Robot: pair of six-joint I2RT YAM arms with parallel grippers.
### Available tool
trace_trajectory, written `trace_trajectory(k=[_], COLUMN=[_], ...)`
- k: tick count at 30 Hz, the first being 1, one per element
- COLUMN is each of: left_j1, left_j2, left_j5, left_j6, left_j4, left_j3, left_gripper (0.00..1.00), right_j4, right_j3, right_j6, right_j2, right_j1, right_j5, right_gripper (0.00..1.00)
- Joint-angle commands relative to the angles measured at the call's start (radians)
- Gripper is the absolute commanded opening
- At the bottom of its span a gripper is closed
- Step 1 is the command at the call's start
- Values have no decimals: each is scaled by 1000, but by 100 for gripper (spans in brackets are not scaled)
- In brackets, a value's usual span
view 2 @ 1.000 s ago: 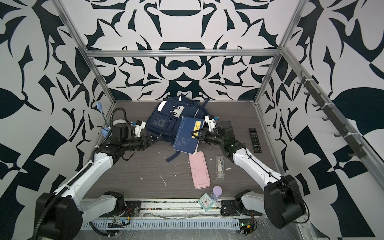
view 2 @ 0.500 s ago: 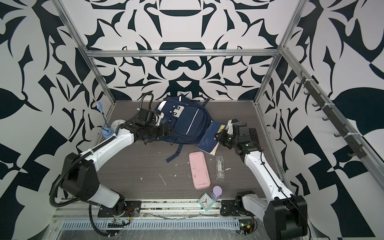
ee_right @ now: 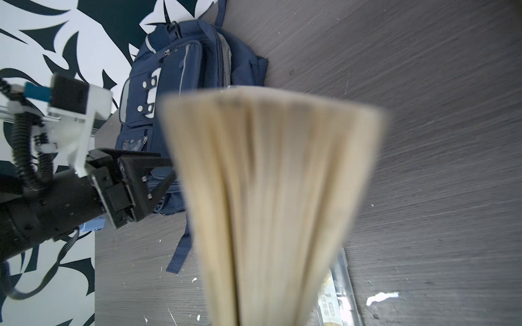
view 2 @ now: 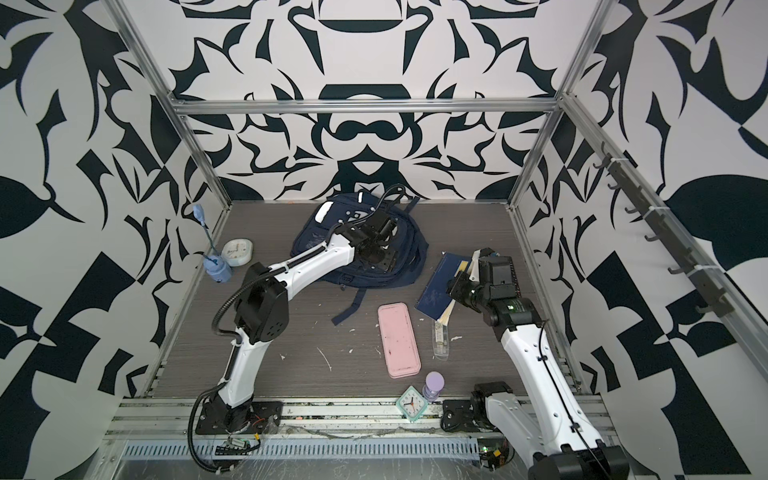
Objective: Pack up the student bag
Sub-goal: 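Carry the book toward the backpack with the right gripper while the left reaches its opening, then hold the backpack opening with the left gripper while the right lowers the book inside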
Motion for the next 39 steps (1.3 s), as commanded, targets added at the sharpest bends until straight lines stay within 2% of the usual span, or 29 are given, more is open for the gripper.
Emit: trace_trajectory(k=[1,3,6,11,12,24,31,39], left_j1=[-22,-33,-42,-40,-40,-24,39,116], left_j2=[53,90,115,99,90,-208,-302,-418], left_j5=[-108,-142,-211,-255,-258,-201,-63,96], left_j6=[79,94,88,89,90,102,50,-38], left_j4=[-118,-142,-161,-157,-155,-92,-89,20], left_j3=[76,116,143,139,137,105,65,-87], left_gripper=[70,65,45,5,0,0,0,0], right_j4=[-3,-1,4,22,26,164,306,424], right_j3=[15,10,6,-1,-2,-34,-62,-69], right_j6=[-29,-26,-15,-6,-2,52,128,189], right_j2=[-23,-20,-21,-26,-25,-3,22,67], right_j1=[-1,-2,-1,-2,-2,-3,-3,-2], right_j5=[-2,-16,-33,-60,-66,-178,-244,-287], right_gripper=[0,0,0,0,0,0,0,0])
